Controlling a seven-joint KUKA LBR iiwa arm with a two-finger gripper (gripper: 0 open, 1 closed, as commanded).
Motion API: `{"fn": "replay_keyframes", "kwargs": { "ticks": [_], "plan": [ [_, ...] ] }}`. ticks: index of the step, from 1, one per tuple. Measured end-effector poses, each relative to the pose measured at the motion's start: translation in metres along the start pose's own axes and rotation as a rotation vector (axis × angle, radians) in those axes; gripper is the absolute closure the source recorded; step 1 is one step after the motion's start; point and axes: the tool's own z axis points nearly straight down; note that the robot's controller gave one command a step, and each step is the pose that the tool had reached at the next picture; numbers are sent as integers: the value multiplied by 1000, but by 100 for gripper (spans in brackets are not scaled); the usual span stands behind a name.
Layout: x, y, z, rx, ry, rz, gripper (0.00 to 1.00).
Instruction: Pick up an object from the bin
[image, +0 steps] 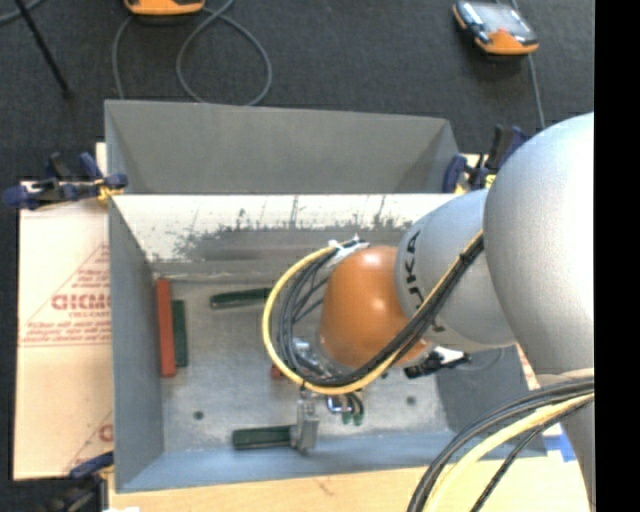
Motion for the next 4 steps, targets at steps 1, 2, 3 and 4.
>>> {"fn": "replay_keyframes", "kwargs": {
  "ticks": [1, 2, 3, 4],
  "plan": [
    [-60, -50, -1, 2, 2, -146, 0],
    [-60, -48, -3, -1, 2, -144, 100],
    [-60, -48, -1, -1, 3, -141, 0],
    [-61, -50, -4, 2, -1, -140, 100]
  ]
}}
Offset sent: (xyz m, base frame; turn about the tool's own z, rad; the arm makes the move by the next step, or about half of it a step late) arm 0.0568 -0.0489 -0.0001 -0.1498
